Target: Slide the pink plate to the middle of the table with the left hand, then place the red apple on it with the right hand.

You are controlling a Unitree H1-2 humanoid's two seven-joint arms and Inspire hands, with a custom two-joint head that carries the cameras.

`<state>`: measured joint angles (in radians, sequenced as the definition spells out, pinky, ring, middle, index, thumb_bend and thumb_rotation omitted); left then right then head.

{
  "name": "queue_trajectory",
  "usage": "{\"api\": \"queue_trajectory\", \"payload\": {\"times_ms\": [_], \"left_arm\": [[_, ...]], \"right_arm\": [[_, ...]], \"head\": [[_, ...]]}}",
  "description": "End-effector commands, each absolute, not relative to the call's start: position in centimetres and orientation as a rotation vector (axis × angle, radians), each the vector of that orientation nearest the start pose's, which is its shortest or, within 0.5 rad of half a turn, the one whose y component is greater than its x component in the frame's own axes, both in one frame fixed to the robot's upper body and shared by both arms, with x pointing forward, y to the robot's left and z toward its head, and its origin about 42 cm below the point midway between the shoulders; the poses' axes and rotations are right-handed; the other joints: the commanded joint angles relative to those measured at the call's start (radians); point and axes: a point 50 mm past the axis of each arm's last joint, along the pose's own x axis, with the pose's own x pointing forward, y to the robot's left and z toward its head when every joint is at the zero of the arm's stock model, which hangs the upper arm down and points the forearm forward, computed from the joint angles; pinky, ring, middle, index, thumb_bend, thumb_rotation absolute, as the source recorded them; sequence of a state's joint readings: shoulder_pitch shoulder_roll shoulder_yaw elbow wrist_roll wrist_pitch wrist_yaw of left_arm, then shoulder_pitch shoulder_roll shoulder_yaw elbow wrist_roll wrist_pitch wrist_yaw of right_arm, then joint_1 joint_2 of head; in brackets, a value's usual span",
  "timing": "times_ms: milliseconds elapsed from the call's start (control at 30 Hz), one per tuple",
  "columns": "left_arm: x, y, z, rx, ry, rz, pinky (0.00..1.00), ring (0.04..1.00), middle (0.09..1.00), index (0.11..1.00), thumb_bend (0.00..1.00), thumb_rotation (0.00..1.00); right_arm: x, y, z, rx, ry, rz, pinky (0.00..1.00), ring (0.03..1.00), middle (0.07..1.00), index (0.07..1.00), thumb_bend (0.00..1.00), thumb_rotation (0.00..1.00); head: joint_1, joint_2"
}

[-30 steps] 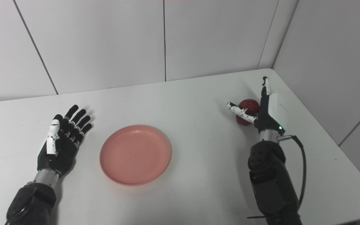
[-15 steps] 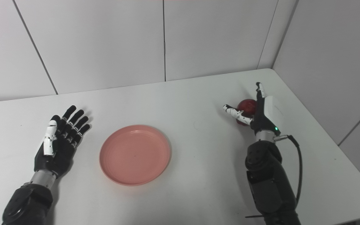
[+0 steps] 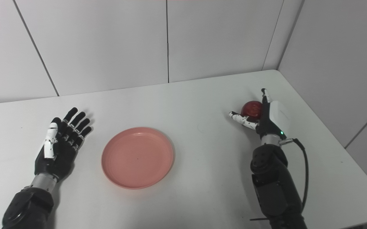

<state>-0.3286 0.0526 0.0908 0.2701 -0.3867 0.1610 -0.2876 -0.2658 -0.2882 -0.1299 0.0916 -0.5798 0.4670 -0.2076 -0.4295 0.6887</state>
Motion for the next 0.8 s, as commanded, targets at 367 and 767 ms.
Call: {"api": "queue_trajectory", "payload": {"times_ms": [367,767], "left_arm": [[36.7,21.9,8.5,-0.358,0.229,-0.246,0.93,0.913,0.911,0.892,0.33,1.0],[36.6,21.8,8.6,-0.357,0.223,-0.251,0.93,0.917,0.913,0.893,0.33,1.0]], "right_arm": [[36.8,-37.1,18.5,-0.782,0.071,-0.634,0.47,0.605,0.674,0.818,0.88,0.25],[37.5,-37.3,17.9,-0.706,-0.064,-0.636,0.43,0.499,0.529,0.488,0.52,0.13]], "head": [[0.003,0.001],[0.009,0.003]]}}
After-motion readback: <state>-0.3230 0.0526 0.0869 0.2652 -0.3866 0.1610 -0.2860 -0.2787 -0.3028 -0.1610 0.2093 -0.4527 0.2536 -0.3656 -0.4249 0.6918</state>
